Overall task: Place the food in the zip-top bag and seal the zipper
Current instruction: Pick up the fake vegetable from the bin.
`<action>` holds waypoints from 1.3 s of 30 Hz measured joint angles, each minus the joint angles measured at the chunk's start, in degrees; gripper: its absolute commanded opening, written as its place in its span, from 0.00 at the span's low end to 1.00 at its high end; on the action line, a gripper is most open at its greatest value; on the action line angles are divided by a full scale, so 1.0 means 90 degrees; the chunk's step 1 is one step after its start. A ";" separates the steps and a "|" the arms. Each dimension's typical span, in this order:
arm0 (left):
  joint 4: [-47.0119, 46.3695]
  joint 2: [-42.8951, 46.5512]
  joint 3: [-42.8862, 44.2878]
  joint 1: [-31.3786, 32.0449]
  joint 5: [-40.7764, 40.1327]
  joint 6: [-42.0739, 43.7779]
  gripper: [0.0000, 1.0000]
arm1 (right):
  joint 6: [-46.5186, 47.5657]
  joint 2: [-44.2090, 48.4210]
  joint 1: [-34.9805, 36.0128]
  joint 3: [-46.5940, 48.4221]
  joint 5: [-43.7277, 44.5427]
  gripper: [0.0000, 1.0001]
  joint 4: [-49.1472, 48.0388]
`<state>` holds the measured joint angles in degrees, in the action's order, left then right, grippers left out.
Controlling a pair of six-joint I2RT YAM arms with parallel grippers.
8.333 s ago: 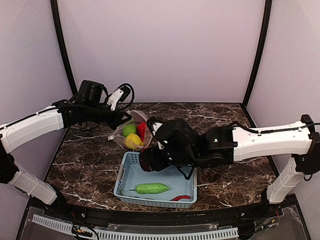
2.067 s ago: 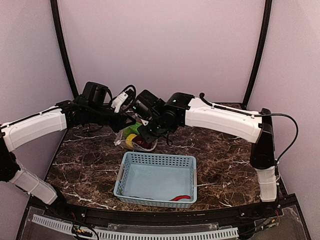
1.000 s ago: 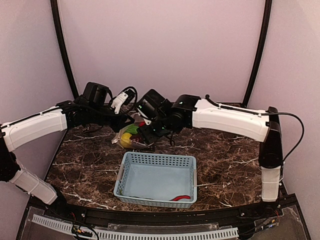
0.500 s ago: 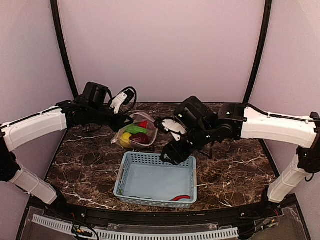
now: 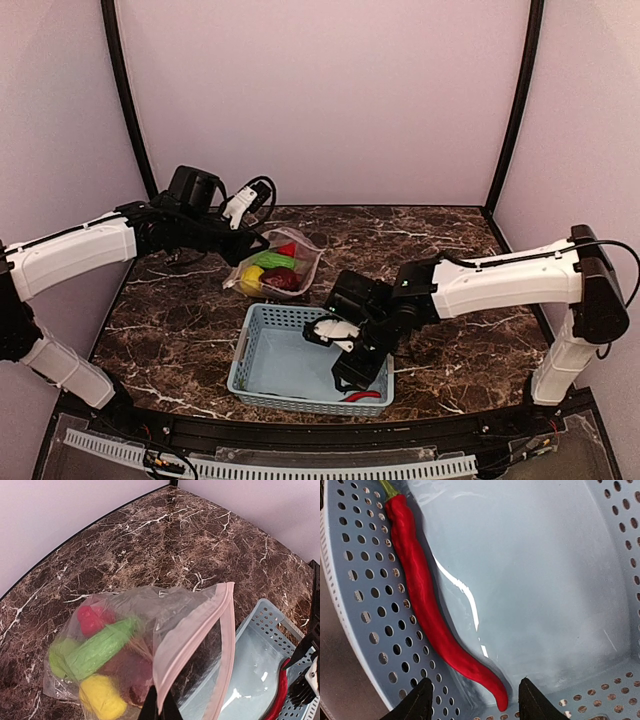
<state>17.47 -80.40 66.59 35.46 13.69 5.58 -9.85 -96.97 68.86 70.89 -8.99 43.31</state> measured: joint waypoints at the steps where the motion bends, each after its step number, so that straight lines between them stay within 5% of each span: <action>1: 0.0000 -0.0007 0.0000 0.0000 0.0007 0.0000 0.01 | 0.0066 -0.0134 0.0053 0.0000 -0.0002 0.56 -0.0007; 23: 0.0000 -0.0019 0.0000 0.0000 0.0046 0.0000 0.01 | 0.0716 -0.1110 0.0529 0.0187 -0.0024 0.57 -0.0219; 39: 0.0000 -0.0022 0.0000 0.0000 0.0083 -0.0002 0.01 | 0.0704 -0.1265 0.0627 0.0359 -0.0843 0.76 -0.0750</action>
<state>17.47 -80.60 66.59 35.46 14.44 5.56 -3.51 -108.36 74.50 74.13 -16.58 36.56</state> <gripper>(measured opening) 0.008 0.748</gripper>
